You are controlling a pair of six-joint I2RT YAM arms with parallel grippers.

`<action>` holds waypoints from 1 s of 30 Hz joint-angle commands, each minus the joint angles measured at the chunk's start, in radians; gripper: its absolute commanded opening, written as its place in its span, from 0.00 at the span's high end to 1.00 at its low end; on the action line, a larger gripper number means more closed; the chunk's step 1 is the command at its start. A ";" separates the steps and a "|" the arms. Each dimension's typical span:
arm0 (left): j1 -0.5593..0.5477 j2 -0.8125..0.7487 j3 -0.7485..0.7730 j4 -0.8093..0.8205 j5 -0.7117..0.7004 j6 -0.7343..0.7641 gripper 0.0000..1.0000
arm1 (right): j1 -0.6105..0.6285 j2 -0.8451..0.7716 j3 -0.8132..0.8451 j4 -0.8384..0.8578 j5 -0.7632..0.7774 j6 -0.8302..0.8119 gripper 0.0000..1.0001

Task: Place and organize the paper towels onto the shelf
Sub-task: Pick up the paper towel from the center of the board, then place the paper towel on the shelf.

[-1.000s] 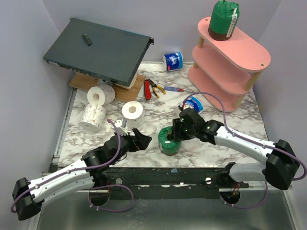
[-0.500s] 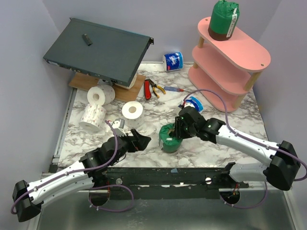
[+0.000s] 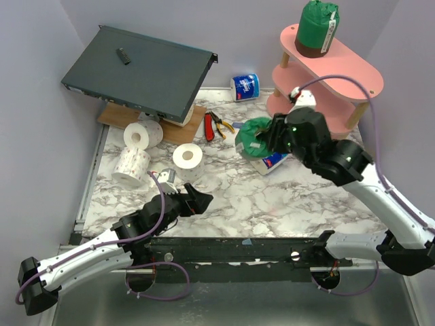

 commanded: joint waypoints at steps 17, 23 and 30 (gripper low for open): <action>0.007 0.120 0.119 -0.018 0.095 0.082 0.06 | -0.439 0.236 0.695 0.127 0.174 -0.086 0.59; 0.007 0.091 0.106 -0.026 0.093 0.083 0.06 | -0.490 0.285 0.770 0.175 0.257 -0.117 0.59; 0.008 0.080 0.093 -0.038 0.095 0.078 0.06 | -0.559 0.298 0.742 0.242 0.310 -0.107 0.59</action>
